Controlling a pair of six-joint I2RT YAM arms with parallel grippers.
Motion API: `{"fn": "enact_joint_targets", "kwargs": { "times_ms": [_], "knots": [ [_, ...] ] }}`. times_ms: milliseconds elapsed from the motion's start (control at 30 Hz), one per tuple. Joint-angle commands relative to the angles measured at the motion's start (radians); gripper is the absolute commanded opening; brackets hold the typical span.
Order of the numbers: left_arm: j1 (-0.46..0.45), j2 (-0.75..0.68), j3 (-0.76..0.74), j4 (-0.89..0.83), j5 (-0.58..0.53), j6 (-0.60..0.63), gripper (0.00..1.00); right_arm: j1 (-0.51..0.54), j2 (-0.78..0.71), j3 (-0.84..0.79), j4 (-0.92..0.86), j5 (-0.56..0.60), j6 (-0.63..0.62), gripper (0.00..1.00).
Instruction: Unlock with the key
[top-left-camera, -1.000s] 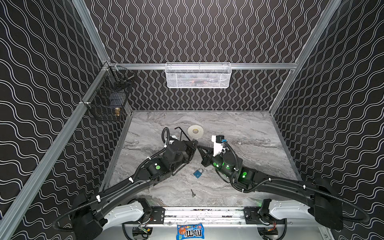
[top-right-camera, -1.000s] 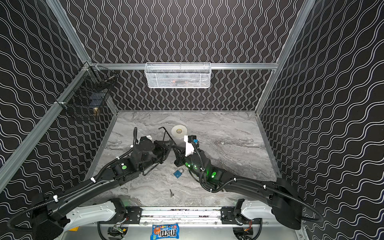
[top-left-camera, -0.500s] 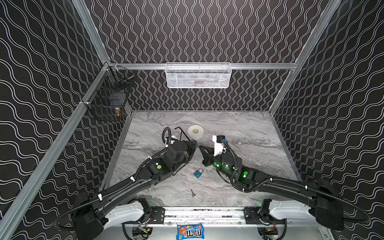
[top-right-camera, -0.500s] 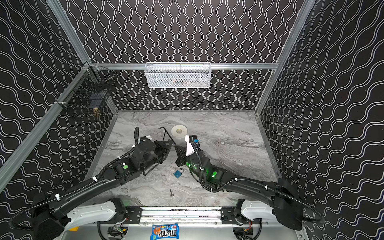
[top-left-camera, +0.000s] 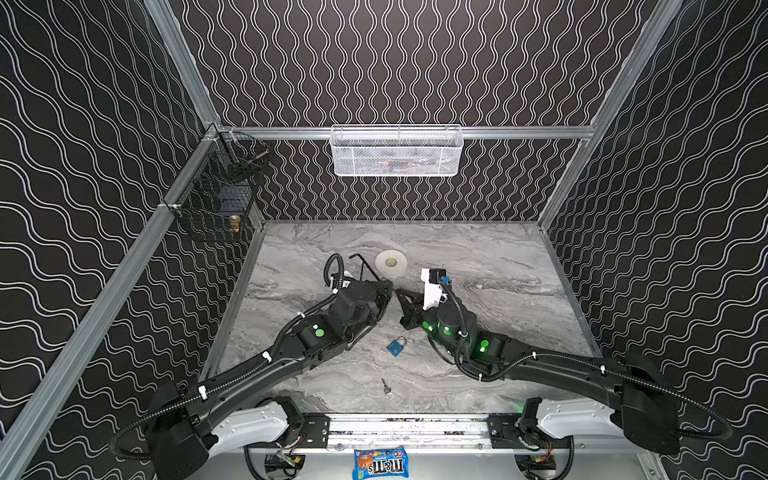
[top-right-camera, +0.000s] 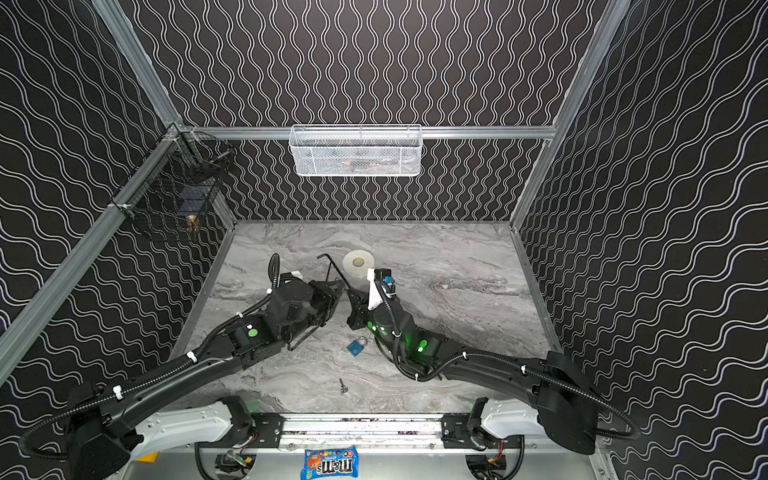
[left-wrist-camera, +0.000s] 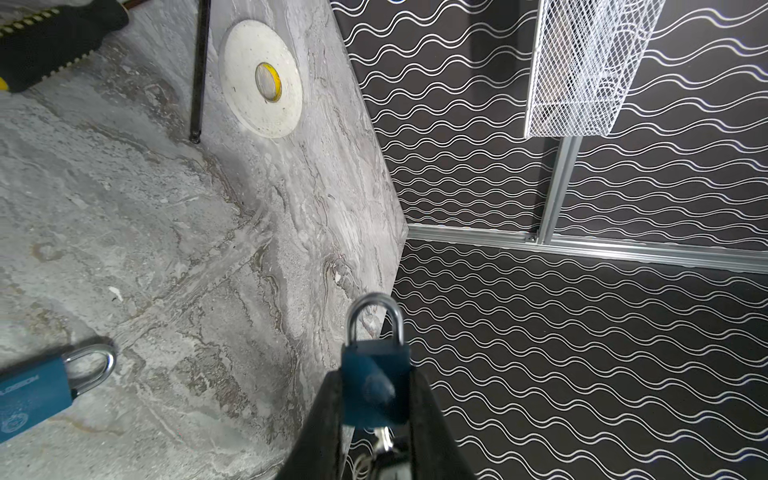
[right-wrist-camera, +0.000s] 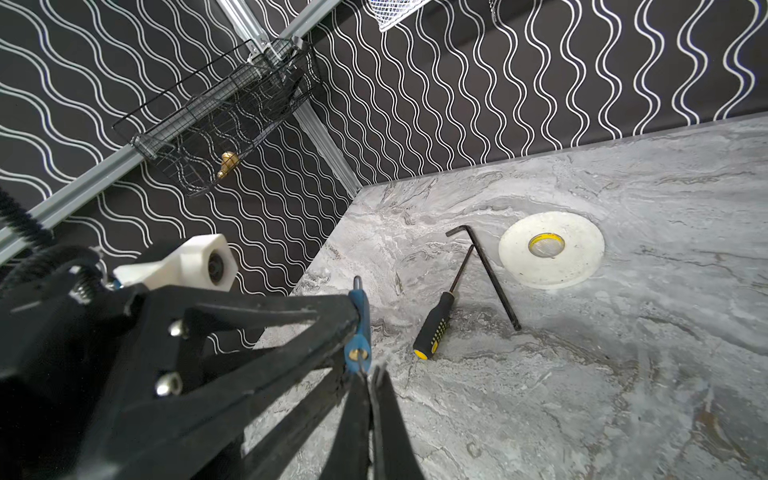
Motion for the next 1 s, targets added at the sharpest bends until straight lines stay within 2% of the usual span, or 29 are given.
{"fn": "enact_joint_targets", "kwargs": {
  "times_ms": [0, 267, 467, 700, 967],
  "knots": [
    [-0.006, 0.006, 0.019, 0.054, 0.017, 0.033, 0.0, 0.0, 0.011, 0.017, 0.003, 0.027, 0.015, 0.0],
    [-0.029, 0.031, 0.051, 0.065, -0.021, 0.1, 0.0, 0.0, 0.022, 0.058, -0.031, -0.072, 0.12, 0.0],
    [-0.038, 0.047, 0.052, 0.063, -0.024, 0.104, 0.0, 0.0, 0.026, 0.083, -0.02, -0.134, 0.175, 0.0],
    [-0.052, 0.06, 0.067, 0.02, -0.044, 0.114, 0.0, 0.001, 0.014, 0.134, -0.073, -0.135, 0.187, 0.0],
    [-0.056, 0.087, 0.06, 0.044, -0.029, 0.106, 0.0, 0.012, 0.018, 0.139, -0.057, -0.114, 0.165, 0.0]
  ]
}}
